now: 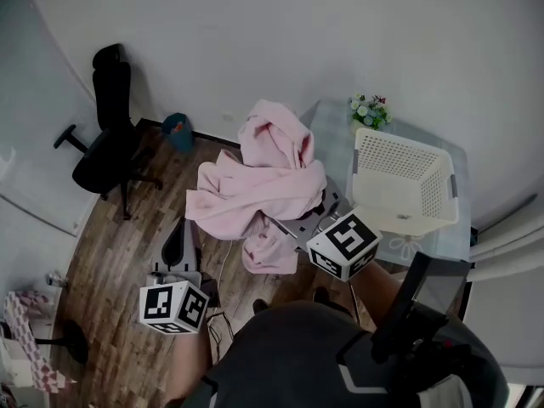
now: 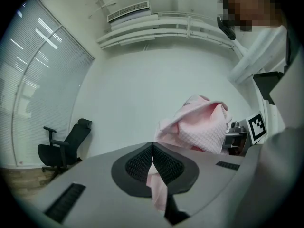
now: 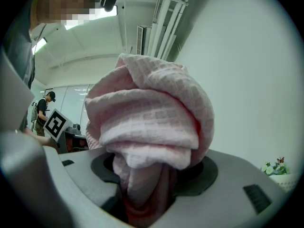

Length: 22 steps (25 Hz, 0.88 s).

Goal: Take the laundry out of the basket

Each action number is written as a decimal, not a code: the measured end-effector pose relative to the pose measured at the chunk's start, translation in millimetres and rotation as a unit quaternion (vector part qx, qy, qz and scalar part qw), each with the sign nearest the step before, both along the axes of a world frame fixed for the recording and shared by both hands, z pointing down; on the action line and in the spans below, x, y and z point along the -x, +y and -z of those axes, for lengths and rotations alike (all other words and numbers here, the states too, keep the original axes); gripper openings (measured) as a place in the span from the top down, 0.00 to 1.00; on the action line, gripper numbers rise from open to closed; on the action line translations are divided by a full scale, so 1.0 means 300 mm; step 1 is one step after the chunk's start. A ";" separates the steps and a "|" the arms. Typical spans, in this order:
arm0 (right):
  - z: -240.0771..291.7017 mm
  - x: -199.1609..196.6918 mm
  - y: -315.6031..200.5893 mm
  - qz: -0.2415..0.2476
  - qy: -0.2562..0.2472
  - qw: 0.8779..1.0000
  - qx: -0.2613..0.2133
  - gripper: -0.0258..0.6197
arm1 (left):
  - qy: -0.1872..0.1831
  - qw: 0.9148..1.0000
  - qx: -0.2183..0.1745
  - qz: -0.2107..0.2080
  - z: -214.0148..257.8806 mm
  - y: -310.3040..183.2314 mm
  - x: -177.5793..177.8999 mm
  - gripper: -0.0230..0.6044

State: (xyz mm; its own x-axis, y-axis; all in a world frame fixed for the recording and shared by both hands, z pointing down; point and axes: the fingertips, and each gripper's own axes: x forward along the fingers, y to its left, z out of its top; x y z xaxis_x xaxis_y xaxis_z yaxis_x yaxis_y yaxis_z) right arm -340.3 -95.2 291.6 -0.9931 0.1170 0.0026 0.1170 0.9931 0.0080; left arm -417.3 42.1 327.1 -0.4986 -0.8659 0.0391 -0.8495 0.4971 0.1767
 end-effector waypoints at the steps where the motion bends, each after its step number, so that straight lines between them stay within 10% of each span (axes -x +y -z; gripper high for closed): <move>1: 0.000 -0.001 0.001 -0.002 0.002 1.000 0.002 0.51 | 0.001 1.000 0.000 0.004 0.005 0.006 0.002 0.95; 22: -0.129 -0.146 -0.071 -0.014 0.002 1.000 0.019 0.51 | -0.027 0.999 0.002 0.042 -0.098 -0.052 -0.098 0.95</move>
State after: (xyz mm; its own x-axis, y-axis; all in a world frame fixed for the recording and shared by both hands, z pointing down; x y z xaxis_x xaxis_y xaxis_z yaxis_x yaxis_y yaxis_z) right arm -296.6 -116.4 330.3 -0.9961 0.0885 0.0019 0.0884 0.9956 -0.0295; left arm -388.0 26.7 356.5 -0.5713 -0.8206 0.0141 -0.8126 0.5680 0.1303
